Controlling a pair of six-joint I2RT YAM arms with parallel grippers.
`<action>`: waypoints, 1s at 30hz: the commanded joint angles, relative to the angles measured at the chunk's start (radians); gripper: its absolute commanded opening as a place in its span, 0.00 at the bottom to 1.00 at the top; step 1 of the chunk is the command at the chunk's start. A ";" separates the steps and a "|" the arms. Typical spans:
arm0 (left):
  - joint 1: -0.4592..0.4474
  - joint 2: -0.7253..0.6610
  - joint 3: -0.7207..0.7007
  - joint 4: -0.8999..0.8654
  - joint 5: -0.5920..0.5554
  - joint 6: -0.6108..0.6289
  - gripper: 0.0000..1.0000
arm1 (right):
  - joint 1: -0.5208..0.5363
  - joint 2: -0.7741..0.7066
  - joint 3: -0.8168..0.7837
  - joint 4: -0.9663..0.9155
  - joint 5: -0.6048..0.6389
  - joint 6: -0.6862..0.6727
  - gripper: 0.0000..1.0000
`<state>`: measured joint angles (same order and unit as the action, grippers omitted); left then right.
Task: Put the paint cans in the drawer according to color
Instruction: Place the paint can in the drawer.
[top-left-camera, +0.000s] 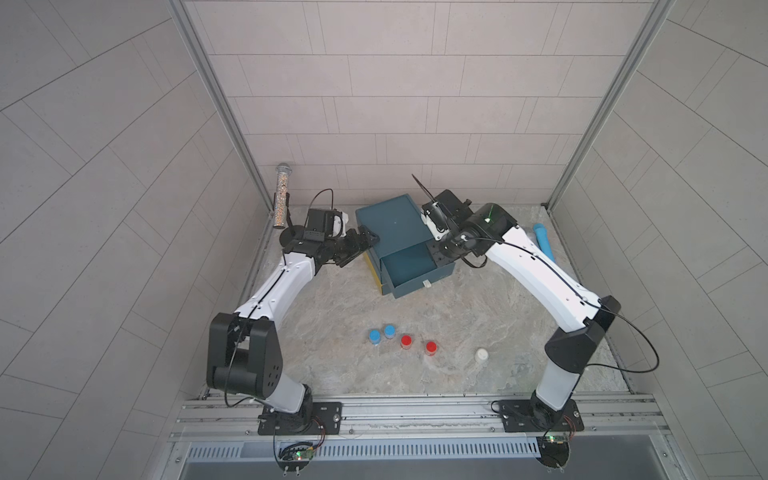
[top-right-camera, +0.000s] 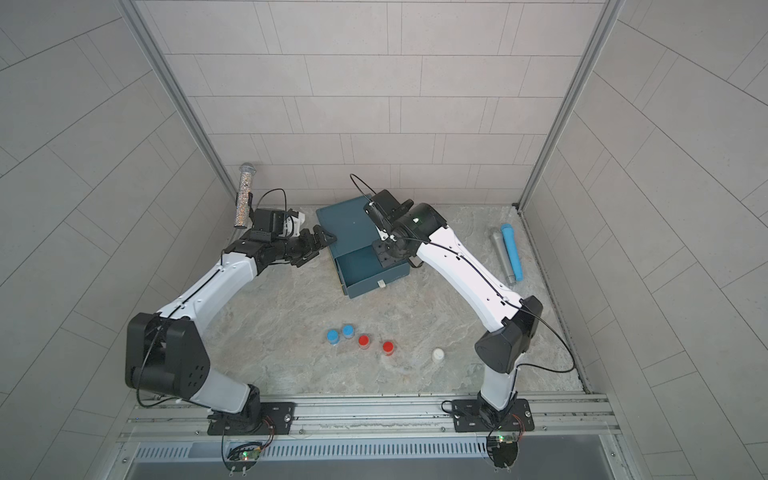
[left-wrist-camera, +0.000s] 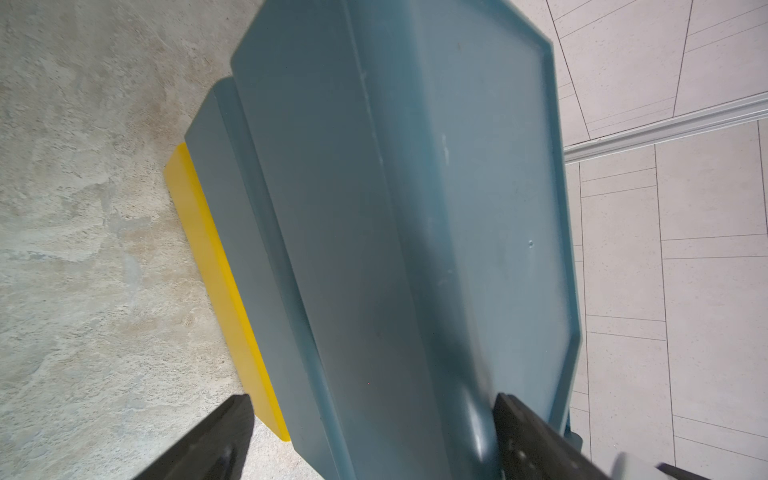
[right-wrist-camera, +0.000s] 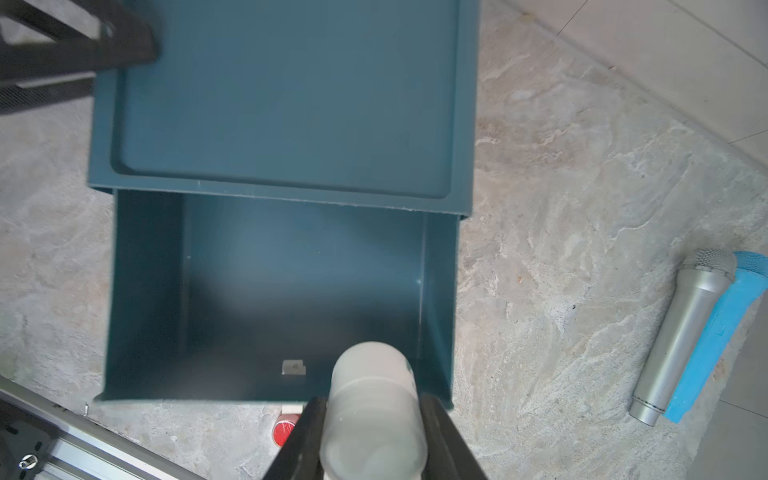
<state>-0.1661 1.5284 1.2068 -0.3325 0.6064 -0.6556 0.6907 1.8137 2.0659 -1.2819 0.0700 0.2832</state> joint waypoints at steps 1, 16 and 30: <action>0.000 0.007 0.010 -0.069 -0.019 0.018 0.96 | -0.001 0.032 0.019 -0.048 0.003 -0.032 0.00; 0.007 0.002 0.010 -0.066 -0.008 0.012 0.96 | -0.003 0.107 -0.094 0.085 0.013 -0.040 0.03; 0.014 0.007 0.010 -0.065 -0.003 0.007 0.96 | -0.010 0.044 -0.040 0.046 0.059 -0.020 0.62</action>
<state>-0.1581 1.5284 1.2079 -0.3374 0.6220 -0.6582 0.6861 1.9167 1.9881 -1.1896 0.0963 0.2535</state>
